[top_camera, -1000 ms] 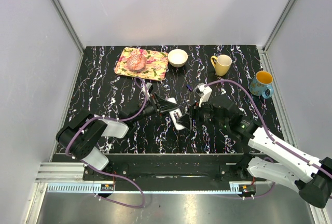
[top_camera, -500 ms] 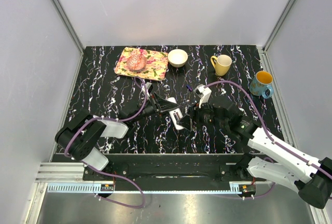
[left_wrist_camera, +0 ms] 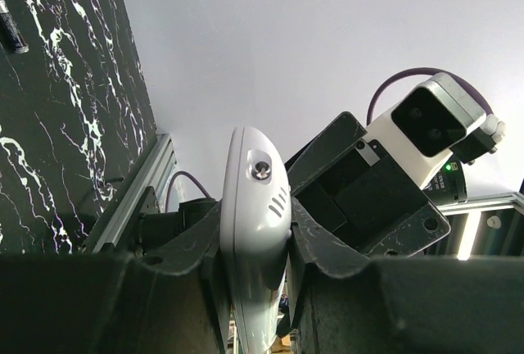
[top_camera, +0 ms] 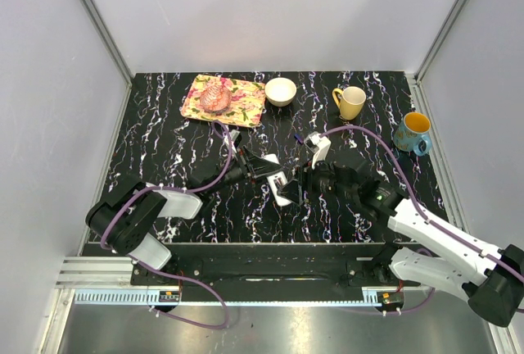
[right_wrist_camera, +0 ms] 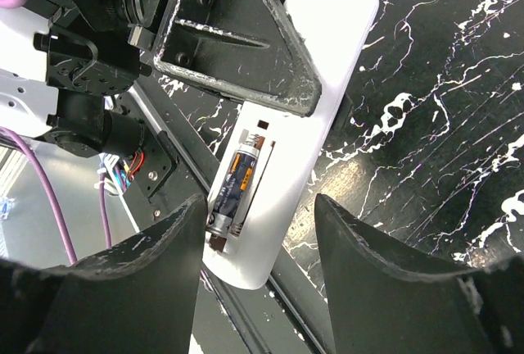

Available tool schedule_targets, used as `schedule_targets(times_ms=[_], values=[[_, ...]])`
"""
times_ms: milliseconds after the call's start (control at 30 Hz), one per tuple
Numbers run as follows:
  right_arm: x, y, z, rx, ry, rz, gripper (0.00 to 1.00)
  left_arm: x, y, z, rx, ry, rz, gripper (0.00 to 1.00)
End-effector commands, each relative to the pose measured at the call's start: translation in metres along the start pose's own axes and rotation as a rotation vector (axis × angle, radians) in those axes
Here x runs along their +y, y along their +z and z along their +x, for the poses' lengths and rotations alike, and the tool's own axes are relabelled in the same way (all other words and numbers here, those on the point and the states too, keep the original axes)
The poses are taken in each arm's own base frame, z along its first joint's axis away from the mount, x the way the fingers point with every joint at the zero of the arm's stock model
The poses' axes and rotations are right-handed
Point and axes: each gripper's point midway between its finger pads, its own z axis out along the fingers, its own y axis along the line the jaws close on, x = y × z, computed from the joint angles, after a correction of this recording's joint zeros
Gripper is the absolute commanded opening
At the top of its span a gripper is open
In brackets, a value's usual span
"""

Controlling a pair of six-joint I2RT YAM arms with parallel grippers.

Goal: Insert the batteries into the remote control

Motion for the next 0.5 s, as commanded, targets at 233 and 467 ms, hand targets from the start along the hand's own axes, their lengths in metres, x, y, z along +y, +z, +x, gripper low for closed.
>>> schedule_targets(times_ms=[233,467], values=[[0.02,0.002,-0.021,-0.04,-0.001,-0.085,0.67,-0.098,-0.016,0.018,0.027,0.251,0.399,0.0],[0.038,-0.017,-0.037,-0.081,-0.016,-0.127,0.72,-0.094,-0.016,0.018,0.029,0.251,0.39,0.0]])
